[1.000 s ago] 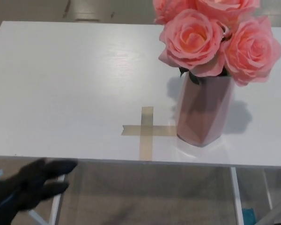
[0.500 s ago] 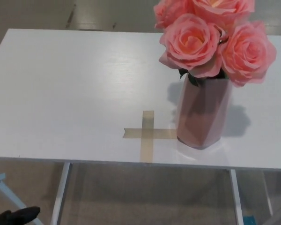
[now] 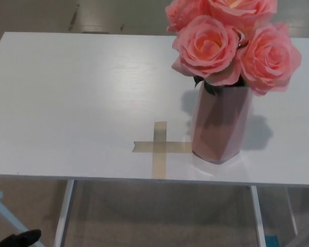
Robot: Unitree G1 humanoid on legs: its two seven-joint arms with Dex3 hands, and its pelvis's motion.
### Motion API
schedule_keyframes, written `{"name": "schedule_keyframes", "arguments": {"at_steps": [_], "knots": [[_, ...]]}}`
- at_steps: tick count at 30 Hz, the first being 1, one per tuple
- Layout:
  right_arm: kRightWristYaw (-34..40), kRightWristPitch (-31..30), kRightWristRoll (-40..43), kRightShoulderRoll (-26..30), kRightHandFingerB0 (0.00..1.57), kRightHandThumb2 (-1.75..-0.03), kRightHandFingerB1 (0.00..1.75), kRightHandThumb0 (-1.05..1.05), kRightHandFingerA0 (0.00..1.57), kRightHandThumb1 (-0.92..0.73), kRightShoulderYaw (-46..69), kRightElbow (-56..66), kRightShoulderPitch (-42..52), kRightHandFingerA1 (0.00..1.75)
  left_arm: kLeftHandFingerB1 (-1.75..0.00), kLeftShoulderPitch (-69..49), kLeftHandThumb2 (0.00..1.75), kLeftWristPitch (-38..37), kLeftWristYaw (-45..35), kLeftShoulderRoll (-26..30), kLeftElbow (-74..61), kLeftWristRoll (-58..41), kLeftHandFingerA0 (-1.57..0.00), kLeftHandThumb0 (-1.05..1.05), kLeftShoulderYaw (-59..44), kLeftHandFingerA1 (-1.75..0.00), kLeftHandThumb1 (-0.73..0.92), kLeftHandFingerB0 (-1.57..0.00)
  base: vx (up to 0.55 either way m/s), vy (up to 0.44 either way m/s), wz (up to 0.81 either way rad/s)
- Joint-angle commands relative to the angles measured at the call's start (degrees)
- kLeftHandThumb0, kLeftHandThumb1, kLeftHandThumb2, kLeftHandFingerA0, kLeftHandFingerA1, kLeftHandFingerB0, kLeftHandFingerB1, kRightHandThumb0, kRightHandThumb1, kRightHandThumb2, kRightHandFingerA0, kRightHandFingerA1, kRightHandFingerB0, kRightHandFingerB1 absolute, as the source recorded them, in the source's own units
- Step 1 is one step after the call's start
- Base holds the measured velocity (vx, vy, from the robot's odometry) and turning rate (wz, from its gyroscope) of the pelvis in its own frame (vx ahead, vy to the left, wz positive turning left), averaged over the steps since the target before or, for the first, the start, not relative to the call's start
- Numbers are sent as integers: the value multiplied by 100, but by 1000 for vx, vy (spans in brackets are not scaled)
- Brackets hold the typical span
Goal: Use the left hand to pick up the rose and then lift and insert it into the pink vase.
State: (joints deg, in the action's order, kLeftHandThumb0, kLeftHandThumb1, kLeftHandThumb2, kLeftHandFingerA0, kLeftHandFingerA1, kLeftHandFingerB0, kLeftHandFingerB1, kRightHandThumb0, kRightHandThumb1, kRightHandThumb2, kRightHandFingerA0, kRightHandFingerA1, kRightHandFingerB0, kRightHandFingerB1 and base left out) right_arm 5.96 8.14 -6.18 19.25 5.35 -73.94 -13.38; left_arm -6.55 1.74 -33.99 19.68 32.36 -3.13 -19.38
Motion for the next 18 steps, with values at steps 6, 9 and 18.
{"name": "schedule_keyframes", "arguments": {"at_steps": [6, 9, 18], "knots": [[0, -23, 43, -66, 52, -59, 38, -33, 63, -63, 22, -81, 177, 42, -48, 868, 91, -1182, 2124, 414, 3141, 899, -7, -33, 602, -49, 30, -6, 0, 0, 0], [-10, -13, 40, -70, 52, -59, 38, -33, 63, -63, 15, -76, 178, 42, -48, 945, 91, -1281, 2165, 466, 3349, 873, -7, -33, 716, -49, 30, -6, 0, 0, 0], [-12, 10, 62, -96, 52, -59, 38, -32, 62, -64, 50, -33, 117, 42, -27, 1208, 58, -1472, 2143, 599, 3847, 851, -22, -69, 1155, -31, 58, -17, 0, 0, 0]]}}
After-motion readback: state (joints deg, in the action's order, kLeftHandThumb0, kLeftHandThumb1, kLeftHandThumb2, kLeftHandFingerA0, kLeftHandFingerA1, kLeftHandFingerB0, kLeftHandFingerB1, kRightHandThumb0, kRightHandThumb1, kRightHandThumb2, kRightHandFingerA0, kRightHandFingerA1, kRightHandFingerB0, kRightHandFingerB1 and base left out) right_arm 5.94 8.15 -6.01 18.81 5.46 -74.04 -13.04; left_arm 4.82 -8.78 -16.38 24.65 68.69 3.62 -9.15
